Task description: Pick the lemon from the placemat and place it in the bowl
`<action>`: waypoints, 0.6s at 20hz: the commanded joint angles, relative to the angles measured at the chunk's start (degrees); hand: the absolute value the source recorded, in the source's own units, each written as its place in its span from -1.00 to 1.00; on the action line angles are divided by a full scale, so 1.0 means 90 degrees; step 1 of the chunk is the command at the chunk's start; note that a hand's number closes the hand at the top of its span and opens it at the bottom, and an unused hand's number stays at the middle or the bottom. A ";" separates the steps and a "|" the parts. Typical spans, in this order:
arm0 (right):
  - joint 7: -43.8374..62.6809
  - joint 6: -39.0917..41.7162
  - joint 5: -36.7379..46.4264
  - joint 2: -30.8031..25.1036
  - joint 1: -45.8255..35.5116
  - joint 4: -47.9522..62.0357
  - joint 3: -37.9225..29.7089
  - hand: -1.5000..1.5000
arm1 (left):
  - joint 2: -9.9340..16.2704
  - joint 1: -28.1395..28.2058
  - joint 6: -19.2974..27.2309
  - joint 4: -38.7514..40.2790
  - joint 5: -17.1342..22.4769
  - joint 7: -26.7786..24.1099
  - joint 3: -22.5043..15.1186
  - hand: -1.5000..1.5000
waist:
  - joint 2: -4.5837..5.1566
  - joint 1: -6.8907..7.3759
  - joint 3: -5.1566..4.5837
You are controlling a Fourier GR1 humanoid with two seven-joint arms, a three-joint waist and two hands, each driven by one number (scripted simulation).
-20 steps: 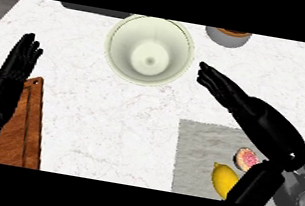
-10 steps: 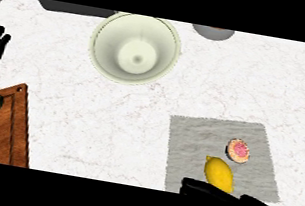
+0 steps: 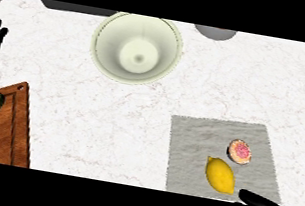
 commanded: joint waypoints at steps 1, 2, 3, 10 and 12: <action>0.0597 0.0607 0.0320 -0.0896 -0.0090 -0.0397 -0.0639 -1.00 | 0.0023 -0.0110 -0.0016 -0.0054 -0.0023 0.0145 0.0009 0.00 | 0.0005 0.0087 -0.0006; 0.0565 0.0850 0.0198 -0.1200 -0.0076 -0.0593 -0.0868 -1.00 | -0.0195 -0.0191 0.0114 0.0158 -0.0095 0.0035 -0.0065 0.00 | 0.0005 -0.0025 -0.0010; 0.0699 0.1027 0.0075 -0.1353 -0.0263 -0.0407 -0.0975 -1.00 | -0.0156 -0.0134 -0.0065 0.0180 -0.0040 -0.0077 -0.0009 0.00 | 0.0023 0.0086 -0.0014; 0.0560 0.1760 0.0698 -0.1888 -0.0183 -0.0304 -0.1067 -1.00 | -0.0289 -0.0159 -0.0148 0.0213 -0.0159 -0.0129 0.0001 0.00 | 0.0022 0.0164 0.0004; 0.0618 0.1948 0.0533 -0.1818 -0.0133 -0.0363 -0.1231 -1.00 | -0.0327 -0.0396 0.0031 0.0005 -0.0260 0.0268 -0.0071 0.00 | 0.0018 0.0153 0.0007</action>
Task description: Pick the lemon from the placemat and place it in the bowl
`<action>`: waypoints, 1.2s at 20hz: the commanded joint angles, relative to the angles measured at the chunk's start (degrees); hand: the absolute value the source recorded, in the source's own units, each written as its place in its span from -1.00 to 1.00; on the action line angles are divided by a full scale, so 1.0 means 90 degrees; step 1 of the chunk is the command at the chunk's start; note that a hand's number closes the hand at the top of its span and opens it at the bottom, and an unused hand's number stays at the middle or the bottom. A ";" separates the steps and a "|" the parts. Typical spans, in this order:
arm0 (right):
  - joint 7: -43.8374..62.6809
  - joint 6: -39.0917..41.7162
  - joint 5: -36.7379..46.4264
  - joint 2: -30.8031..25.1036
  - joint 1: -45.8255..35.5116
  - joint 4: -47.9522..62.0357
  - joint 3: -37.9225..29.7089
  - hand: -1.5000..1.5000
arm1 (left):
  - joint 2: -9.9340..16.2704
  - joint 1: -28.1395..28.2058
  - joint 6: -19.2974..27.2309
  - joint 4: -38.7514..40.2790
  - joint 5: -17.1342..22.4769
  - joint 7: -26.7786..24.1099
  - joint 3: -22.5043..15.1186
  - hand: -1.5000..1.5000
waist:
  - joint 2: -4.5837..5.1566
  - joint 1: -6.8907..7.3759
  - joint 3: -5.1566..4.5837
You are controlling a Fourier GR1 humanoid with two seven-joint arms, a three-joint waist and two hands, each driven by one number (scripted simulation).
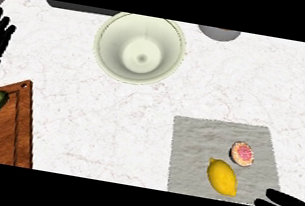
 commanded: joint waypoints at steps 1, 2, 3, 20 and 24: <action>0.0194 0.0425 0.0512 -0.0131 -0.0139 -0.0185 -0.0141 -1.00 | -0.0042 -0.0070 -0.0017 -0.0165 -0.0072 0.0216 0.0015 0.00 | 0.0009 0.0085 0.0003; -0.0045 0.0429 0.0643 -0.0053 -0.0140 0.0031 -0.0269 -1.00 | -0.0008 -0.0008 0.0089 -0.0474 -0.0115 0.0503 -0.0036 0.00 | 0.0003 0.0096 0.0008; -0.0123 0.0153 0.1446 0.0297 -0.0009 0.0120 0.0371 -1.00 | -0.0161 0.0005 -0.0128 0.0088 -0.0163 -0.0086 0.0068 0.00 | 0.0022 0.0096 0.0008; -0.0286 -0.0119 0.4062 0.2174 -0.1181 0.2373 0.2500 -1.00 | -0.0533 -0.0202 -0.0416 0.0034 -0.0606 0.0178 0.0353 0.00 | 0.0035 0.0162 0.0005; -0.1018 -0.0496 0.4471 0.2219 -0.0967 0.2783 0.2215 -1.00 | -0.0493 -0.0217 -0.0687 0.0197 -0.0623 0.0117 0.0692 0.00 | 0.0024 0.0118 0.0005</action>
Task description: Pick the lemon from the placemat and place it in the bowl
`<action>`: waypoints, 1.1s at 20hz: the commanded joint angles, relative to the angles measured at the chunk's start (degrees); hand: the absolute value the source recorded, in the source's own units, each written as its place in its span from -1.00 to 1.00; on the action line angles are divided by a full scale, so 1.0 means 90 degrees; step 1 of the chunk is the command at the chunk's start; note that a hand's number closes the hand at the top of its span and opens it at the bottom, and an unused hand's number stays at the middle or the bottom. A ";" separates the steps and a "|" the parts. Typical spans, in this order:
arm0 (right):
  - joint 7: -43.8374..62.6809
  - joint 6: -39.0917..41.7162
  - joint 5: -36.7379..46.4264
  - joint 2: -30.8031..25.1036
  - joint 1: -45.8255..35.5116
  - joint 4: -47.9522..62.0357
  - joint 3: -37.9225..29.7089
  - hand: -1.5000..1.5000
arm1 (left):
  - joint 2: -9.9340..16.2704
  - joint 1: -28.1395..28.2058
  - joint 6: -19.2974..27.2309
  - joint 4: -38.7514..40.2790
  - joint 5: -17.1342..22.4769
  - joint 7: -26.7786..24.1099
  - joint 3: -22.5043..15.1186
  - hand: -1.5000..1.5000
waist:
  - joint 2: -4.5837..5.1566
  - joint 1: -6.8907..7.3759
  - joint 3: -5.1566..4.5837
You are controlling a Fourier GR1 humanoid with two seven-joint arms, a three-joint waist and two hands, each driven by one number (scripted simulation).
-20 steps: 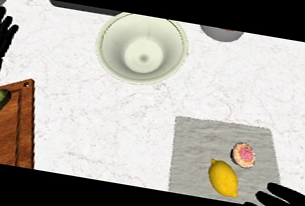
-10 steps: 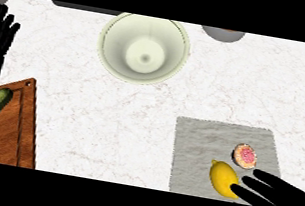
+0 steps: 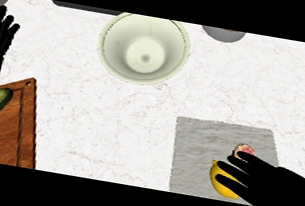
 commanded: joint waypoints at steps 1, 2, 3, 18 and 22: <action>-0.0767 -0.0131 0.0207 0.0164 -0.0314 0.0872 -0.0249 -1.00 | -0.0080 -0.0145 -0.0113 0.0168 -0.0092 0.0052 0.0184 0.00 | 0.0001 -0.0007 0.0000; -0.0451 -0.0203 0.0610 0.0421 -0.0010 0.0553 0.0078 -1.00 | -0.0150 0.0242 -0.0057 -0.0390 -0.0193 0.0198 0.0105 0.00 | -0.0010 -0.0005 0.0000; -0.0822 -0.0223 0.0516 0.0422 -0.0229 0.0953 -0.0024 -1.00 | -0.0290 0.0013 0.0024 -0.0108 -0.0319 0.0116 0.0036 0.00 | -0.0003 -0.0008 0.0000; -0.1113 -0.0299 0.1770 0.1393 -0.0419 0.1618 0.0228 -1.00 | -0.0522 0.0585 -0.0453 -0.0642 -0.0571 0.0185 0.0493 0.00 | -0.0008 0.0006 -0.0002; -0.0964 -0.0706 0.2150 0.1637 0.0307 0.1272 0.0666 -1.00 | -0.0885 0.0179 0.0026 -0.0610 -0.1001 0.0315 0.0212 0.00 | -0.0014 -0.0049 -0.0001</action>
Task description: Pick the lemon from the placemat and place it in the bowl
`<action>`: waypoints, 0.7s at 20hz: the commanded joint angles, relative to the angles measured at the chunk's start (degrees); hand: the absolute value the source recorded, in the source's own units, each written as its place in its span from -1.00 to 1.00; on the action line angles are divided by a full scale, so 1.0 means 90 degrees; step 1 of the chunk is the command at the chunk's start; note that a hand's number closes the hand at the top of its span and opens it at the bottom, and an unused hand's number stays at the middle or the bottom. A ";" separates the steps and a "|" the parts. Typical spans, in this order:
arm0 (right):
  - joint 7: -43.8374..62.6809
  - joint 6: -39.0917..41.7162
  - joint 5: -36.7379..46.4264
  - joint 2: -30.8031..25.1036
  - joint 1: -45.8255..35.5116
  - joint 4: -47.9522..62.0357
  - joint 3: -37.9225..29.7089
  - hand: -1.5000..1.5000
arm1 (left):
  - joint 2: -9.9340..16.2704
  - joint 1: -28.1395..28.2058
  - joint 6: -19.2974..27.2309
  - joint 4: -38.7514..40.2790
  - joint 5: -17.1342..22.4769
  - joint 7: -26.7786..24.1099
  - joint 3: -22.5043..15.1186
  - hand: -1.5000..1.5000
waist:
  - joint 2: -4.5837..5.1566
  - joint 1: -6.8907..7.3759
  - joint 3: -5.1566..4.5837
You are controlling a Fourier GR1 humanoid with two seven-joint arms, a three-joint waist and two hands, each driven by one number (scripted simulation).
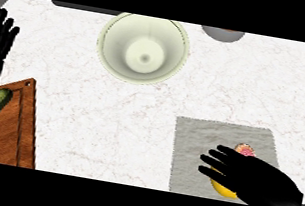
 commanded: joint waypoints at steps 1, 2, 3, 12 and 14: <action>0.0059 0.0036 0.0428 0.0440 -0.0038 0.0200 0.0195 -1.00 | -0.0168 -0.0122 -0.0037 0.0105 -0.0168 -0.0023 0.0067 0.00 | 0.0002 -0.0002 0.0000; -0.0040 -0.0298 0.0585 0.0275 0.0283 0.0316 0.0218 -1.00 | -0.0109 0.0213 -0.0148 -0.0172 -0.0103 0.0041 0.0104 0.00 | -0.0002 0.0004 0.0000; 0.0126 -0.0293 0.0673 0.0622 -0.0063 0.0546 0.0318 -1.00 | -0.0123 -0.0541 -0.0005 0.0675 -0.0312 -0.0194 0.0131 0.00 | 0.0010 -0.0019 -0.0001; 0.0099 -0.0276 0.1153 0.0824 -0.0089 0.1052 0.0009 -1.00 | -0.0278 -0.0028 -0.0156 -0.0089 -0.0401 0.0092 0.0268 0.00 | -0.0001 0.0000 0.0000; -0.0219 -0.0539 0.1185 0.0679 -0.0141 0.1235 -0.0108 -1.00 | -0.0095 0.0047 -0.0298 -0.0489 -0.0176 0.0477 0.0445 0.00 | -0.0005 0.0013 0.0001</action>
